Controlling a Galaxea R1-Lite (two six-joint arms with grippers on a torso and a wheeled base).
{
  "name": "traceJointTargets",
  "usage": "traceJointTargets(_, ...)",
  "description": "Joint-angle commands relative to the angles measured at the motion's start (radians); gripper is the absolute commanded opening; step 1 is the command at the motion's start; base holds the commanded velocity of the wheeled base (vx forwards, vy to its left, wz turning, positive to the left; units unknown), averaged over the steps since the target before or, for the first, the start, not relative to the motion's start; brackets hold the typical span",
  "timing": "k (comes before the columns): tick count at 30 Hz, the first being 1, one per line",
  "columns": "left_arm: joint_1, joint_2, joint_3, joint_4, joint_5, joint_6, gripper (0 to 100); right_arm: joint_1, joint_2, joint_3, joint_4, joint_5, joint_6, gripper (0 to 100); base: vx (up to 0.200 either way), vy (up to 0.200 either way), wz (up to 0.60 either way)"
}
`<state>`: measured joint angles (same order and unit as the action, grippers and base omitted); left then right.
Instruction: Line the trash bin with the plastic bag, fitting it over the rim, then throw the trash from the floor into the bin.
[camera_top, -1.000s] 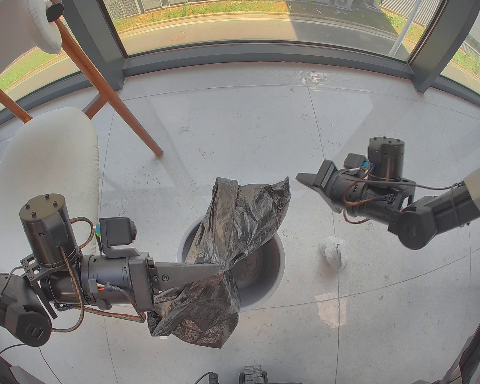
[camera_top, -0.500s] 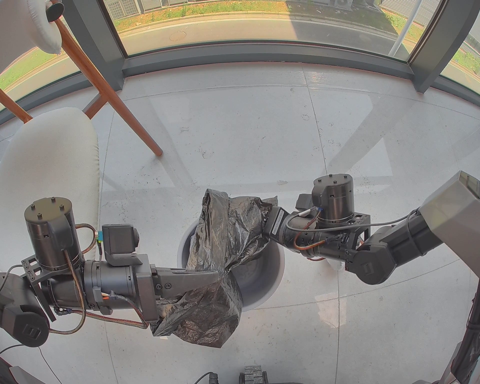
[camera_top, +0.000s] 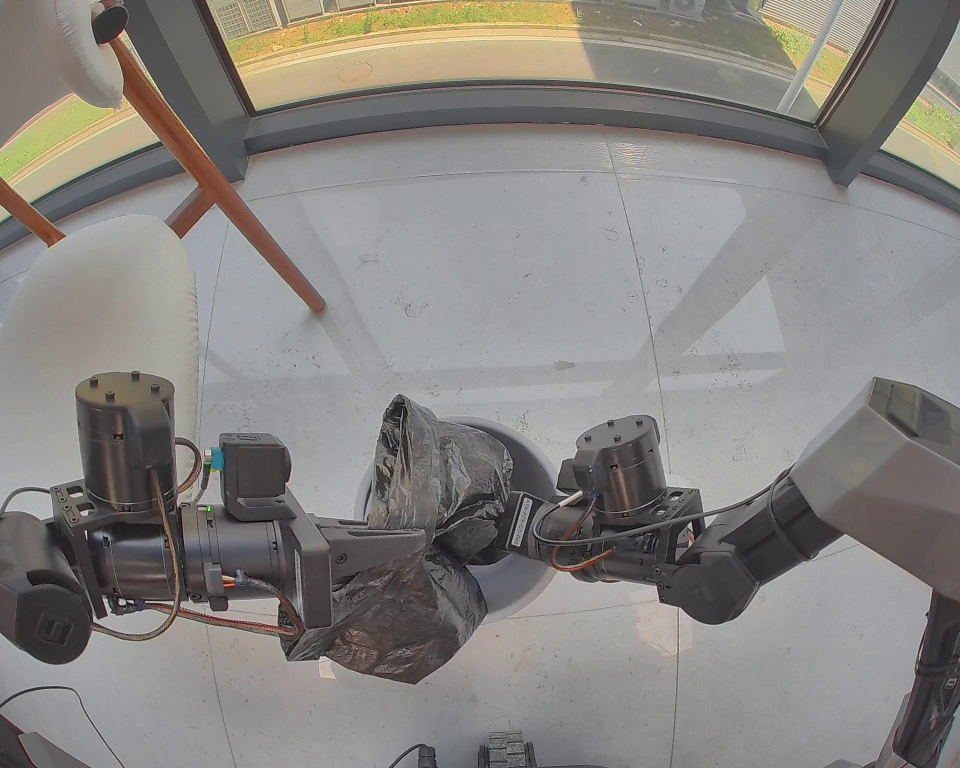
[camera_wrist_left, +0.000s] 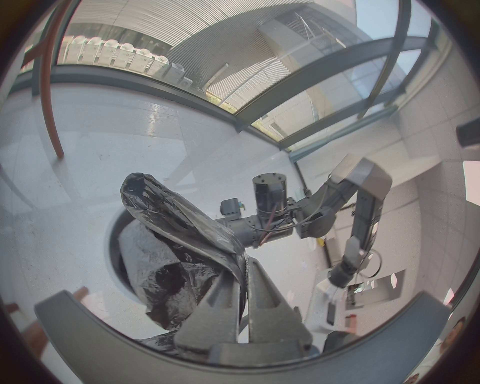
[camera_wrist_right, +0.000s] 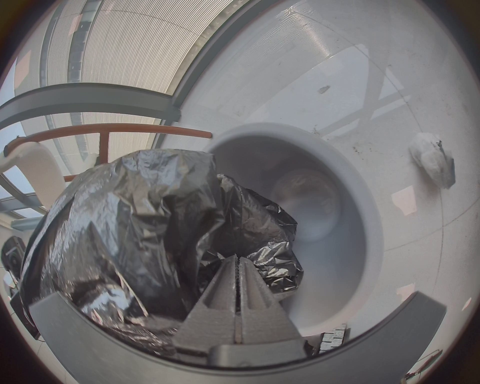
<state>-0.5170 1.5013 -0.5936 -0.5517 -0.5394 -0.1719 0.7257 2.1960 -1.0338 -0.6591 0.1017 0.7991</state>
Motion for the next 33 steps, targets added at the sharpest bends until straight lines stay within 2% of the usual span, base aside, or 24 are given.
traceJointTargets(1,0.000,0.007,-0.089,0.104,0.064,0.098,0,-0.011,0.007,0.005,0.019,-0.077,-0.008,0,0.000,0.000,0.00)
traceJointTargets(6,0.000,0.010,-0.176,0.254,0.111,0.170,0,-0.074,-0.134,0.029,0.158,-0.085,-0.001,0,0.000,0.000,0.00)
traceJointTargets(7,-0.001,0.010,-0.203,0.289,0.136,0.184,0,-0.085,-0.206,0.040,0.245,-0.074,-0.001,0,0.000,0.000,0.00)
traceJointTargets(12,-0.032,0.013,-0.267,0.337,0.182,0.227,0,-0.104,-0.384,0.040,0.418,-0.051,0.000,0,0.000,0.000,0.00)
traceJointTargets(15,-0.046,0.027,-0.290,0.384,0.197,0.308,0,-0.104,-0.453,0.040,0.447,-0.025,0.000,0,0.000,0.000,0.00)
traceJointTargets(17,-0.058,0.040,-0.298,0.435,0.226,0.419,0,-0.101,-0.506,0.043,0.484,-0.008,0.000,0,0.000,0.000,0.00)
traceJointTargets(18,-0.058,0.040,-0.298,0.435,0.226,0.419,0,-0.101,-0.506,0.043,0.484,-0.008,0.000,0,0.000,0.000,0.00)
traceJointTargets(19,-0.081,0.053,-0.298,0.461,0.251,0.508,0,-0.097,-0.539,0.043,0.524,0.003,-0.006,0,0.000,0.000,0.00)
traceJointTargets(25,-0.175,0.103,-0.296,0.469,0.323,0.628,0,-0.068,-0.553,0.034,0.573,0.009,-0.015,0,0.000,0.000,0.00)
traceJointTargets(28,-0.204,0.119,-0.299,0.467,0.369,0.712,0,-0.045,-0.539,0.017,0.564,0.009,-0.064,0,0.000,0.000,0.00)
traceJointTargets(29,-0.204,0.119,-0.299,0.467,0.369,0.712,0,-0.045,-0.539,0.015,0.564,0.009,-0.066,0,0.000,0.000,0.00)
traceJointTargets(30,-0.219,0.120,-0.299,0.470,0.386,0.759,0,-0.040,-0.519,-0.008,0.573,0.009,-0.097,0,0.000,0.000,0.00)
traceJointTargets(33,-0.239,0.129,-0.299,0.480,0.404,0.828,0,-0.022,-0.504,-0.034,0.578,0.000,-0.103,0,0.000,0.000,0.00)
